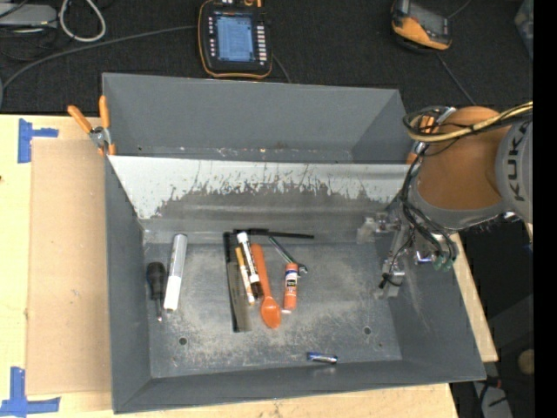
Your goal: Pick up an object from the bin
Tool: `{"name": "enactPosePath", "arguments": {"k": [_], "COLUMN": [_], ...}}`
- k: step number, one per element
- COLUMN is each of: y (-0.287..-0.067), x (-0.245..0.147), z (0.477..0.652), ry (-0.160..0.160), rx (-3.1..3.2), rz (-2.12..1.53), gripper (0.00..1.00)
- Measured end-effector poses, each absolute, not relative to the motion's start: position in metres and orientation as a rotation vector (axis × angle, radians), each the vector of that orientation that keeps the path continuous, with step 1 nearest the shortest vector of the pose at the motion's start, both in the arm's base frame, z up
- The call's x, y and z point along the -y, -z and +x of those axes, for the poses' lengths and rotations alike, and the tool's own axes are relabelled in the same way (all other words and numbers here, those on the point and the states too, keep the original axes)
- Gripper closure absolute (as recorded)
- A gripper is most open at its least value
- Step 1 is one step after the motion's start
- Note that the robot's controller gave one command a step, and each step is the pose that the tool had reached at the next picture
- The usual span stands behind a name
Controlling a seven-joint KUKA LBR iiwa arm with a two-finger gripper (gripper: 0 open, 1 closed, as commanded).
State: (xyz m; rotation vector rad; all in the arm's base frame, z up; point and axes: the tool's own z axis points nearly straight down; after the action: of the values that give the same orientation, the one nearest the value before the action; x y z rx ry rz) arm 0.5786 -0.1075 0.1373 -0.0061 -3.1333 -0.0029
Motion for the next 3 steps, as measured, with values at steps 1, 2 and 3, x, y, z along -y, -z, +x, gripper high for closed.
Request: {"name": "enactPosePath", "arguments": {"k": [1,2,3], "y": [-0.142,-0.066,-0.105], "x": [0.107,0.036,0.043], "z": [0.58,0.599,0.579], "ry": [0.001,0.012,0.002], "rx": [3.14,3.07,3.008], "rz": [0.001,0.626,0.901], "gripper": [0.0,0.0,0.0]}}
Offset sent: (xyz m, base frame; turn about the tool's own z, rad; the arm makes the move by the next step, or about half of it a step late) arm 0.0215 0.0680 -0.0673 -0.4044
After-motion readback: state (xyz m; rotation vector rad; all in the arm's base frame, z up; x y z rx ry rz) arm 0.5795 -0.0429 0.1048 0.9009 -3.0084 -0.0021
